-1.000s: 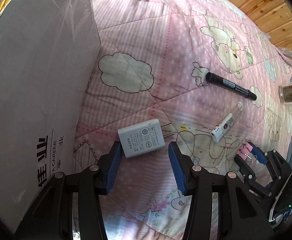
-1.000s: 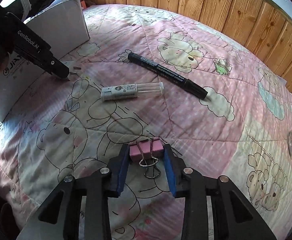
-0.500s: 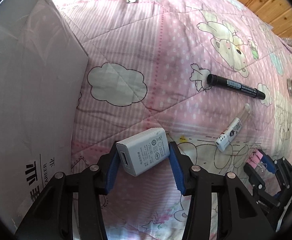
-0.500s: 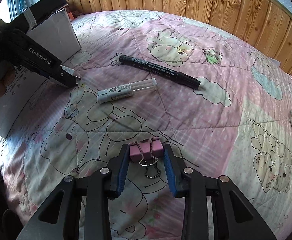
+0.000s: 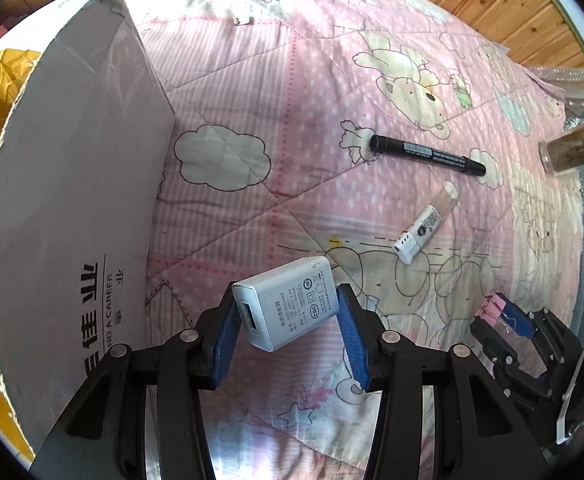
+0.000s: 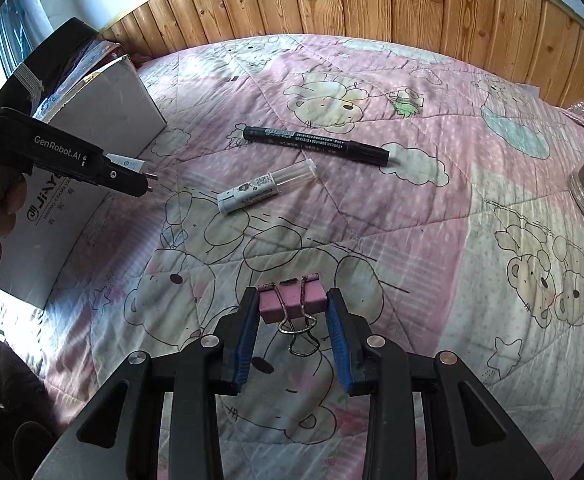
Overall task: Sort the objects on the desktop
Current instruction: 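Carry the charger in the left tool while the right tool carries the pink clip toward the box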
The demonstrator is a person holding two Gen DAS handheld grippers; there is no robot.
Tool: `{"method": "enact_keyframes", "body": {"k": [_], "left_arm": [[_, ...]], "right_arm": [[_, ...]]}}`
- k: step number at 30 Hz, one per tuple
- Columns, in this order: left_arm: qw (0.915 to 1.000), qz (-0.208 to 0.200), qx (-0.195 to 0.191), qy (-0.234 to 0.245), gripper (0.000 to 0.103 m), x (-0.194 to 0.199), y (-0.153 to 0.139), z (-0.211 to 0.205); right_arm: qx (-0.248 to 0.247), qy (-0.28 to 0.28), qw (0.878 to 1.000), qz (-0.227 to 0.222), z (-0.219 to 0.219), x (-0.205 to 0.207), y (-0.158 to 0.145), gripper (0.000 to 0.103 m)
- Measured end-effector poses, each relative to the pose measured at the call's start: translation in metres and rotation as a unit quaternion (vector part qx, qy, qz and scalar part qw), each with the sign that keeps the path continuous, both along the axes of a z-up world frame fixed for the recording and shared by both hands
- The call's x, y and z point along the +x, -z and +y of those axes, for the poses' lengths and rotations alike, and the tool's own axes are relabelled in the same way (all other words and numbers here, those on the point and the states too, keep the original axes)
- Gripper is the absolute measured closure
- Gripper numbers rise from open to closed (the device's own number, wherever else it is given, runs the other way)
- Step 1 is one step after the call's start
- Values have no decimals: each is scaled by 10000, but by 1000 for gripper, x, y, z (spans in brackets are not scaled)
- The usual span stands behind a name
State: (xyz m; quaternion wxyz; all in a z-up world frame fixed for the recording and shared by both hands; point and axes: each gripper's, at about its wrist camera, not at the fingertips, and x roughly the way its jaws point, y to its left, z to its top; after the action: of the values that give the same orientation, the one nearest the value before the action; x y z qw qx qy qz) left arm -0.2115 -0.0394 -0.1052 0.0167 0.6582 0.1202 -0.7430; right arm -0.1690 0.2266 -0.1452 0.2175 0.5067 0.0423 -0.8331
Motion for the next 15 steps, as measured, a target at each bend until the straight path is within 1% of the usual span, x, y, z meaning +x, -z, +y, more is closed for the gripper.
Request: {"method": "enact_keyframes", "body": {"k": [6, 8, 9, 12, 13, 15], "left_arm": [[9996, 165, 76, 192, 55, 24, -16, 16], [9994, 248, 115, 231, 55, 30, -25, 16], [9992, 294, 120, 233, 55, 29, -24, 28], [9985, 451, 169, 245, 55, 34, -35, 24], [9983, 505, 163, 261, 55, 32, -35, 30], [9974, 616, 198, 305, 55, 38, -44, 29]], "right_arm": [[15, 24, 9999, 97, -6, 13, -12, 68], [41, 21, 9999, 142, -8, 17, -17, 68], [52, 23, 9998, 172, -9, 19, -20, 68], [81, 17, 9996, 260, -13, 26, -28, 68], [92, 5, 9995, 293, -14, 28, -32, 68], [121, -23, 9993, 352, -18, 33, -38, 68]]}}
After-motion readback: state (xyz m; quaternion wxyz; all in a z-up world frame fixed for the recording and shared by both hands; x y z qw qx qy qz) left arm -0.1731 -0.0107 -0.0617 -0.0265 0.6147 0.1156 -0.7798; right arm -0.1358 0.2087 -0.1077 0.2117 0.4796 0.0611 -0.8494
